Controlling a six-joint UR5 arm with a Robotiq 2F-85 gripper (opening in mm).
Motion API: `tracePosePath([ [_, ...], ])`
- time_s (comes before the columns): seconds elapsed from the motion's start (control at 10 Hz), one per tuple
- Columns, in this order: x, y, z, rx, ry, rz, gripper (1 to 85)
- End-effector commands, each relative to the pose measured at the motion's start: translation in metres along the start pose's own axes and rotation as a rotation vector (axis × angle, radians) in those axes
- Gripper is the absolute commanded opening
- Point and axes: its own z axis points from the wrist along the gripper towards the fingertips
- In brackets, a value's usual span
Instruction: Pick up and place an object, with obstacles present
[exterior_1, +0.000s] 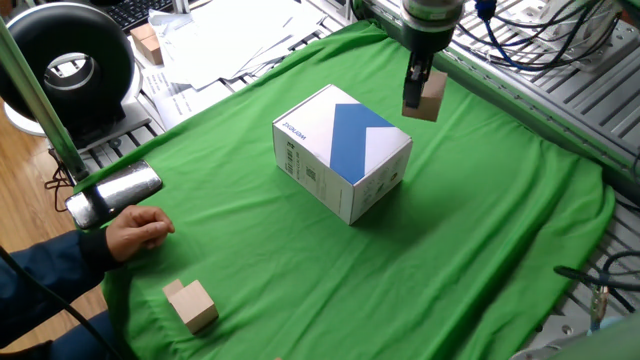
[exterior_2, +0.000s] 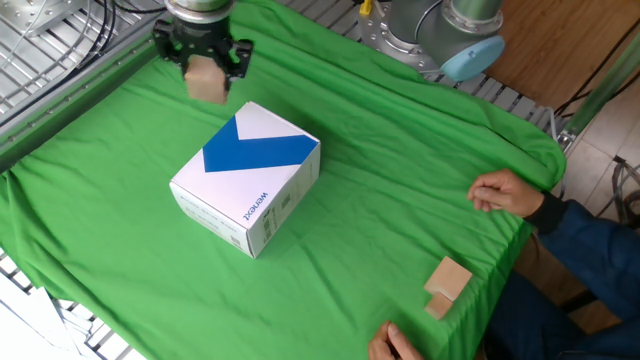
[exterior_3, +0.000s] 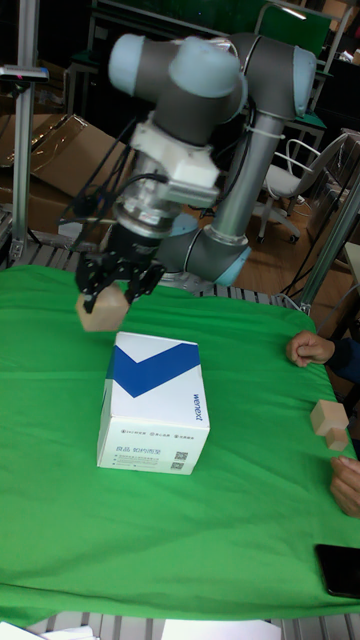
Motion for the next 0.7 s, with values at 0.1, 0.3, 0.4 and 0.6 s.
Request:
tracePosePath([
  [0.1,0.006,0.065,-0.03,-0.021,0.084,0.158,1.0],
  [0.3,-0.001,0.101,-0.029,-0.098,0.081,0.264,1.0],
  [0.4,-0.001,0.1,-0.029,-0.091,0.081,0.272,1.0],
  [0.6,-0.004,0.113,-0.03,-0.126,0.081,0.335,1.0],
])
